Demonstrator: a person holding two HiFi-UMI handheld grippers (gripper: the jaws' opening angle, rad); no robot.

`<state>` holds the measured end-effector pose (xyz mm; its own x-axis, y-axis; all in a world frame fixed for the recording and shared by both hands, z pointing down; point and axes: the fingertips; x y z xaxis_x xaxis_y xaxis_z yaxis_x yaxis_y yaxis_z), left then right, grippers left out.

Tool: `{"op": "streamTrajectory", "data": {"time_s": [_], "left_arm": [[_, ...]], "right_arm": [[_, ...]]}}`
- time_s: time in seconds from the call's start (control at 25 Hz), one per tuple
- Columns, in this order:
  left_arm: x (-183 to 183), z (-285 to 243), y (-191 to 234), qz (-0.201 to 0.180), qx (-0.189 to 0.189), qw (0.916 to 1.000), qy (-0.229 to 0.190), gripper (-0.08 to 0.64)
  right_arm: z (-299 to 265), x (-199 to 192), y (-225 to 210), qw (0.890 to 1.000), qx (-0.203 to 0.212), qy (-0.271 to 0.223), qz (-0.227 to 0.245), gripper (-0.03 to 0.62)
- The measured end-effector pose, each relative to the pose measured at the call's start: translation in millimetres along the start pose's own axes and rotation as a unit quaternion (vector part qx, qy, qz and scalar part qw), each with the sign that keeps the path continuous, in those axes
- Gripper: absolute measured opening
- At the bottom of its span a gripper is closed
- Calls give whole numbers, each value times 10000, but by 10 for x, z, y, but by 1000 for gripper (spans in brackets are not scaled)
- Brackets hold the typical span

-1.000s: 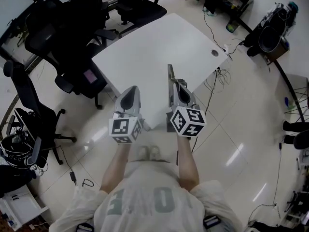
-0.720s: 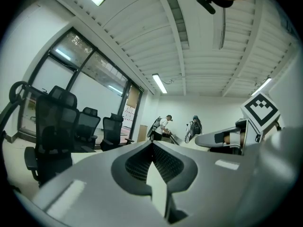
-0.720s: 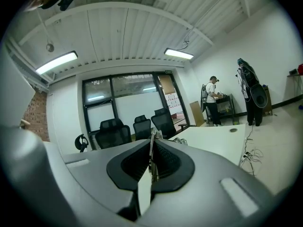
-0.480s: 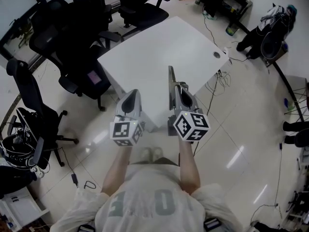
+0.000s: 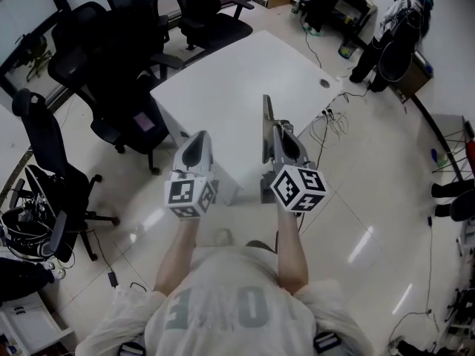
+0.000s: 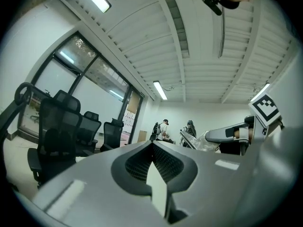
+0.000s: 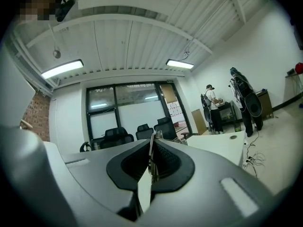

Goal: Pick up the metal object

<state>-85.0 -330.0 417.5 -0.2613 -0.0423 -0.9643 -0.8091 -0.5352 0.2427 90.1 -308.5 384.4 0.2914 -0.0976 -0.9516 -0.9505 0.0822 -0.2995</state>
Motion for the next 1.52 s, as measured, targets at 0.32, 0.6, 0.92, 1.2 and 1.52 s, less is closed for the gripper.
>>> {"op": "streamTrajectory", "data": {"time_s": [0.32, 0.6, 0.92, 1.2, 1.52], "left_arm": [[138, 388, -435, -167, -67, 9998, -92, 2], [-34, 1152, -883, -62, 114, 9999, -52, 0], [-61, 2437, -1885, -106, 343, 9992, -193, 2], [149, 3090, -2194, -82, 368, 9988, -308, 1], [409, 3181, -2360, -142, 235, 9985, -464, 2]], "right_arm": [[591, -1, -17, 9999, 49, -30, -154, 25], [1509, -138, -19, 9999, 118, -14, 98, 25], [2971, -218, 35, 9987, 496, 44, -106, 25], [3706, -353, 304, 9967, 672, 146, -421, 25], [3986, -229, 536, 9959, 821, 62, -365, 25]]}}
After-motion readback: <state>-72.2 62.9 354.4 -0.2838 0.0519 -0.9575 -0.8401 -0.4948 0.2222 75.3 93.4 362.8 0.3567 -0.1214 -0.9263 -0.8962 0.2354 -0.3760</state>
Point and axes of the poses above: the fingertips, and each gripper's own axes: z backward along the fingers, y to its left, x out of its top, and after that the axes turned 6 degrees about -x, right-handed
